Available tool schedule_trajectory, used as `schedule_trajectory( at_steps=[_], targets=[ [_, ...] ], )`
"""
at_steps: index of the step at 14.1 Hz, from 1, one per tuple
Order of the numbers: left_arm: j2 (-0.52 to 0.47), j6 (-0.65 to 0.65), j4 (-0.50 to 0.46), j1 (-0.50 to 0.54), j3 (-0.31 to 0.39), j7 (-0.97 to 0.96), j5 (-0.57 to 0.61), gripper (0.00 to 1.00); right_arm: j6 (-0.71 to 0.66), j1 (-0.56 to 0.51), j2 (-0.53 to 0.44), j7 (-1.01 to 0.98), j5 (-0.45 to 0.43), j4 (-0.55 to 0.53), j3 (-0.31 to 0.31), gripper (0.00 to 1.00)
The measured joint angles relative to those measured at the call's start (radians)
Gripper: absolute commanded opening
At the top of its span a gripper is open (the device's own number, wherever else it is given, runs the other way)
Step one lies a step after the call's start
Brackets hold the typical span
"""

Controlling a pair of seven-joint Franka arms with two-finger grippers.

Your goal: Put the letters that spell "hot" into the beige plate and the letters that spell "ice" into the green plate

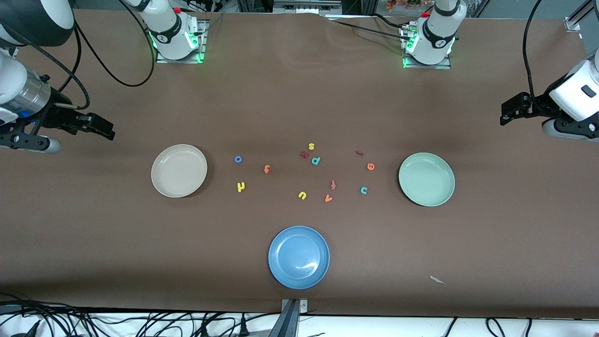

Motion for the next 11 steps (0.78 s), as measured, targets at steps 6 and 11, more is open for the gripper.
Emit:
schedule_trajectory(
  at_steps=[6,11],
  targets=[
    [0.001,0.004,0.002,0.000,0.000,0.000,0.000,1.00,0.015,0.002,0.006,0.000,0.000,0.000,0.001,1.00],
    [0.009,0.011,0.002,0.009,0.002,0.000,0.000,1.00,0.048,0.002,0.023,0.000,0.000,0.000,0.001,1.00]
  ],
)
